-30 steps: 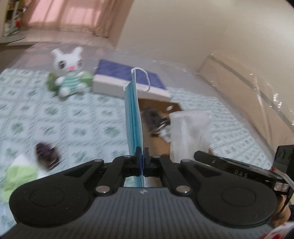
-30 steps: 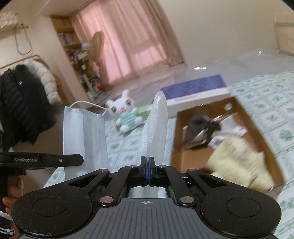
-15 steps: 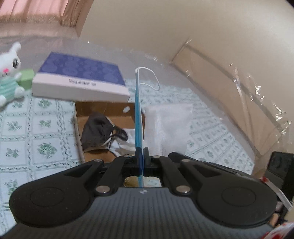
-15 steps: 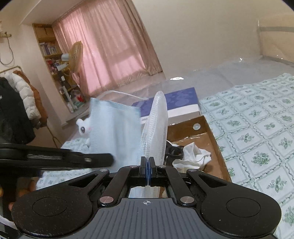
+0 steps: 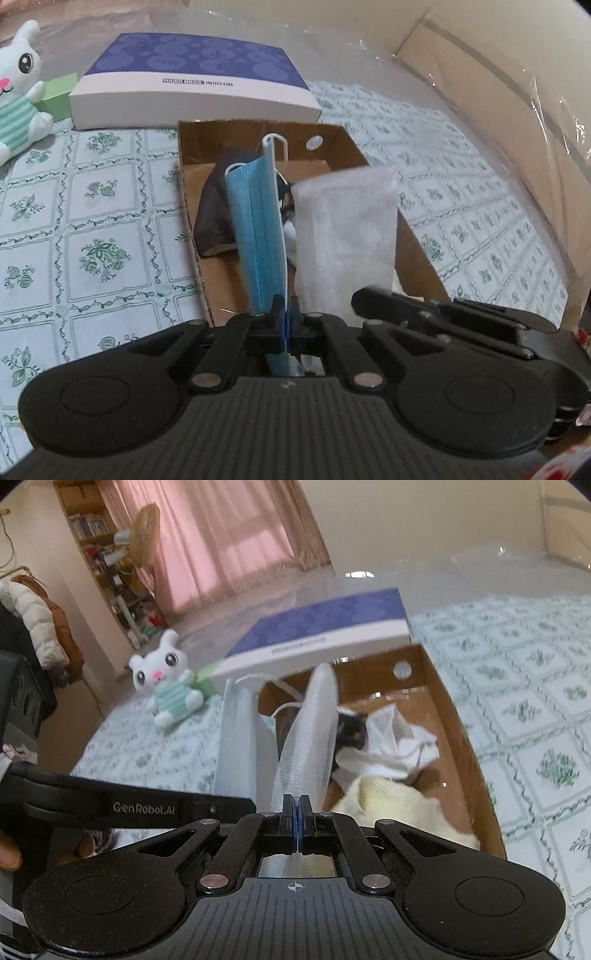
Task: Organize soft objects
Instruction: 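Carry the blue mask and mesh bag with both grippers over the box, then lower both items into the box and open both grippers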
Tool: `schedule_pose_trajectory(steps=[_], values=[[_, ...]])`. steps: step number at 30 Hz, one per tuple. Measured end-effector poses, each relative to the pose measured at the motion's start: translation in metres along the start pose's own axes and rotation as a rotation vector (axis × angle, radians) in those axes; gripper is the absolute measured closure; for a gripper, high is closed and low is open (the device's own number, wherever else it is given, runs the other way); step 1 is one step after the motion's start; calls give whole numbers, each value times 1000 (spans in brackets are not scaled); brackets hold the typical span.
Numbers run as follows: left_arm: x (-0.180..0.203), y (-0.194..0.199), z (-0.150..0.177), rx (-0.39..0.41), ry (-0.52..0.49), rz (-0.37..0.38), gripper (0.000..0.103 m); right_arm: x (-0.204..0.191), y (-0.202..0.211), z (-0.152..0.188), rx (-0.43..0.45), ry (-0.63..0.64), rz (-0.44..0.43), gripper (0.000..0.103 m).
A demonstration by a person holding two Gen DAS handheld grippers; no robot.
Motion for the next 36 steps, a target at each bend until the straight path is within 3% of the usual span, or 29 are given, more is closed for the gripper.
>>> schedule_pose_trajectory(steps=[13, 21, 24, 26, 29, 34, 36], values=[[3, -43, -3, -53, -43, -30, 103, 14, -31, 8, -39, 72, 133, 102], [0, -67, -4, -74, -56, -55, 99, 18, -39, 11, -21, 102, 164, 102], [-2, -65, -3, -62, -59, -55, 87, 19, -33, 10, -6, 76, 158, 102], [-2, -59, -4, -52, -49, -36, 66, 19, -26, 9, 9, 70, 152, 101], [1, -49, -5, -26, -53, -40, 63, 16, -13, 8, 32, 82, 162, 92], [4, -29, -4, 9, -68, -29, 62, 14, 7, 7, 70, 62, 160, 59], [6, -19, -2, 21, -80, -21, 61, 13, 16, 7, 88, 48, 162, 55]])
Point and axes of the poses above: each gripper's, at about its wrist camera, not at the fingertips, and y roughly against the way its jaws point, x to its right, z to its underside, the point moved 3 cm from there along -y, roughly the way its jaws point, and after that the axes turned 9 degrees about z, right-handed, at the moved point
